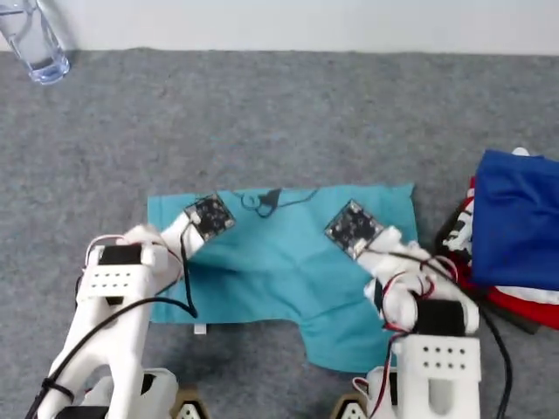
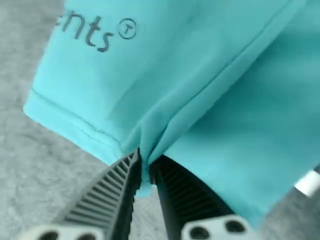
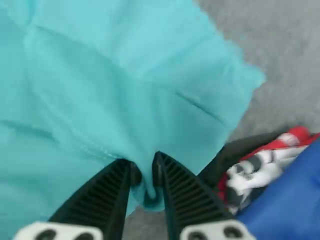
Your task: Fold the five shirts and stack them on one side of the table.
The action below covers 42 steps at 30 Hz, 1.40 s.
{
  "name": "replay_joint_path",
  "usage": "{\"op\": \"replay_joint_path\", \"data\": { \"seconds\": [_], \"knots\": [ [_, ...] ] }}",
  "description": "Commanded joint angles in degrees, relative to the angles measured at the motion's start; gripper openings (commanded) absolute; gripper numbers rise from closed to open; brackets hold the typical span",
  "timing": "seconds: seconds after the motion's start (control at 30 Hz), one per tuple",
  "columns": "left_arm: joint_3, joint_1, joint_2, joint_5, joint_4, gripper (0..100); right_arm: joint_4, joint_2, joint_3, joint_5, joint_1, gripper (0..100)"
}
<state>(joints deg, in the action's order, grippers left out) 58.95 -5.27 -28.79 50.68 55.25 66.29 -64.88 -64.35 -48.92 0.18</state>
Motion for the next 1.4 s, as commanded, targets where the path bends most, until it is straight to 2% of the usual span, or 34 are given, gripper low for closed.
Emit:
{"op": "replay_joint_path", "data": {
  "seconds": [0.0,0.3,0.4,0.63,0.8,0.87,0.93,1.0,1.07,1.27,1.37],
  "knots": [
    [-0.2,-0.4,-1.8,0.9,3.4,1,5.8,-4.0,0.0,-0.6,0.9,1.2],
    [-0.4,-3.0,-7.9,5.7,13.1,1,21.8,-12.4,6.0,-0.7,0.8,1.3],
    [0.3,-3.0,-10.2,8.3,16.4,1,22.5,-12.3,5.5,-3.2,2.1,1.3],
    [2.6,-2.5,-10.9,8.6,16.6,1,22.7,-12.2,1.3,-10.0,6.5,1.1],
    [3.5,-2.6,-11.3,9.6,17.0,3,23.0,-12.2,1.0,-10.5,6.9,1.8],
    [3.5,-3.4,-11.3,11.5,17.1,9,24.5,-12.2,1.0,-10.4,6.9,6.7],
    [3.1,-5.5,-11.4,11.6,17.1,15,25.5,-12.2,1.1,-10.4,7.1,17.3],
    [1.6,-7.4,-11.4,11.6,17.4,17,25.5,-12.2,1.7,-10.4,9.0,28.6],
    [-0.8,-9.1,-11.4,11.7,20.1,18,26.0,-12.2,3.8,-10.4,11.1,34.9],
    [-10.6,-10.5,-11.4,11.6,30.2,18,26.2,-12.2,9.9,-10.2,12.8,35.1],
    [-13.0,-10.5,-11.4,11.3,31.5,17,25.5,-12.2,12.7,-6.3,12.4,35.1]
  ]
}}
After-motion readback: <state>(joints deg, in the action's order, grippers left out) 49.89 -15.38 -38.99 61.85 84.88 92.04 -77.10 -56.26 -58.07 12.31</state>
